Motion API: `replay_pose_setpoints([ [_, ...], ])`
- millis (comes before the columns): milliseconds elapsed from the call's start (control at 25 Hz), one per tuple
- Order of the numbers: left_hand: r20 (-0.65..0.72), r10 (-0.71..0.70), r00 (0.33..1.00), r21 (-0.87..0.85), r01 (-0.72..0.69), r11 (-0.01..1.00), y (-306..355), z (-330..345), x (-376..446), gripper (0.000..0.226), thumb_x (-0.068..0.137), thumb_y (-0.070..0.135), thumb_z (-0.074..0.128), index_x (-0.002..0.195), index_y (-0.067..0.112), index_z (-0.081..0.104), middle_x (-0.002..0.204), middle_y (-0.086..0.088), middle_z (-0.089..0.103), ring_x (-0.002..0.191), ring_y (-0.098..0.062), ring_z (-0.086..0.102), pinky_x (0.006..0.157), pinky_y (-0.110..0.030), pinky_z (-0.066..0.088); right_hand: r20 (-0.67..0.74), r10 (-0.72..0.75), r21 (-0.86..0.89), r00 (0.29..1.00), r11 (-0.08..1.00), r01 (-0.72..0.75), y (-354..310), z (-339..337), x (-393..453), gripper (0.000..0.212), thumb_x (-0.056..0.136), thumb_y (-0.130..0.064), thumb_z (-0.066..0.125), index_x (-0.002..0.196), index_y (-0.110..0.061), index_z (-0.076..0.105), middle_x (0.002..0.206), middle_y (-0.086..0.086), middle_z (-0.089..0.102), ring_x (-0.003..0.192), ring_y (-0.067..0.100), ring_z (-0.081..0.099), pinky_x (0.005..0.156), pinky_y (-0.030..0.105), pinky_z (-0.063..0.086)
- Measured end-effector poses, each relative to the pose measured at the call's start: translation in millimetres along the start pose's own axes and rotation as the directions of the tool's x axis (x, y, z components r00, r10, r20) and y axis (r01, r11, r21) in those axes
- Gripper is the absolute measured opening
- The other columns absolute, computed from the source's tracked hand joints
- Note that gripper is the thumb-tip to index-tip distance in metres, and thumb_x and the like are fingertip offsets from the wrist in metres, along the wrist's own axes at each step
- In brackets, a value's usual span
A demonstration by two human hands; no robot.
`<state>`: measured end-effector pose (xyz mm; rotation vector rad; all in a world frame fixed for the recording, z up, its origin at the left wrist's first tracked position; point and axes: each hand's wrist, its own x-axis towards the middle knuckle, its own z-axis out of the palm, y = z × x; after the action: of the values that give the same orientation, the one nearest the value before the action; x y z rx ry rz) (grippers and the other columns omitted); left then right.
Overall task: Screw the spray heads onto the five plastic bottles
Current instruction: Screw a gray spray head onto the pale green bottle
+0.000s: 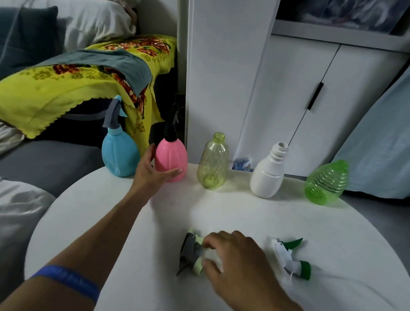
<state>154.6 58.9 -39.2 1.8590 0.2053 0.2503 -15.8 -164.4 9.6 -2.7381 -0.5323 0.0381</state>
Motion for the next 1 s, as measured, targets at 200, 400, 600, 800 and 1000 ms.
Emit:
replay_pose_setpoints([
  [200, -0.003, -0.037, 0.999, 0.083, 0.037, 0.996, 4, -17, -31, 0.122, 0.059, 0.036, 0.09, 0.155, 0.02, 0.017, 0.159, -0.009, 0.027, 0.143, -0.03, 0.031, 0.113, -0.055, 0.034, 0.089, -0.062, -0.346, 0.994, 0.934, 0.09, -12, 41, 2, 0.026, 0.09, -0.034, 0.053, 0.108, -0.016, 0.058, 0.11, 0.007, 0.065, 0.115, 0.032, 0.043, 0.102, 0.053, 0.023],
  [400, -0.232, 0.125, 0.965, 0.111, -0.101, 0.989, 39, -20, -61, 0.053, 0.083, 0.024, 0.074, 0.13, 0.014, 0.052, 0.119, -0.004, 0.054, 0.108, -0.021, 0.055, 0.092, -0.041, 0.053, 0.008, -0.084, -0.151, 0.996, 0.985, 0.084, -12, 27, -5, 0.024, 0.083, -0.031, 0.058, 0.106, -0.025, 0.061, 0.107, 0.0, 0.067, 0.113, 0.022, 0.048, 0.1, 0.04, 0.025],
  [600, -0.167, 0.172, 0.971, 0.051, -0.166, 0.985, 77, 27, -77, 0.045, 0.083, 0.013, 0.071, 0.125, 0.015, 0.056, 0.122, -0.005, 0.056, 0.108, -0.018, 0.055, 0.09, -0.036, 0.053, -0.31, 0.127, 0.58, 0.942, 0.81, 0.082, 11, -49, -7, 0.022, 0.079, -0.026, 0.078, 0.099, -0.03, 0.069, 0.1, -0.012, 0.075, 0.099, 0.003, 0.067, 0.085, 0.023, 0.05],
  [800, -0.168, 0.198, 0.966, 0.028, -0.196, 0.98, 96, 93, -71, 0.079, 0.075, 0.015, 0.079, 0.142, 0.021, 0.038, 0.142, -0.002, 0.044, 0.128, -0.018, 0.041, 0.102, -0.032, 0.04, -0.335, 0.38, 0.908, 0.862, 0.373, 0.188, 45, -108, -4, 0.035, 0.07, -0.029, 0.077, 0.102, -0.019, 0.07, 0.1, -0.006, 0.079, 0.095, 0.006, 0.071, 0.081, 0.027, 0.05],
  [1000, -0.139, 0.189, 0.972, 0.081, -0.179, 0.98, 82, 129, -52, 0.112, 0.068, 0.025, 0.089, 0.153, 0.021, 0.016, 0.158, -0.006, 0.027, 0.144, -0.025, 0.028, 0.116, -0.047, 0.033, -0.339, 0.472, 0.928, 0.814, 0.312, 0.206, 58, -121, 0, 0.026, 0.067, -0.027, 0.073, 0.092, -0.023, 0.071, 0.09, -0.009, 0.079, 0.083, 0.0, 0.07, 0.082, 0.03, 0.046],
])
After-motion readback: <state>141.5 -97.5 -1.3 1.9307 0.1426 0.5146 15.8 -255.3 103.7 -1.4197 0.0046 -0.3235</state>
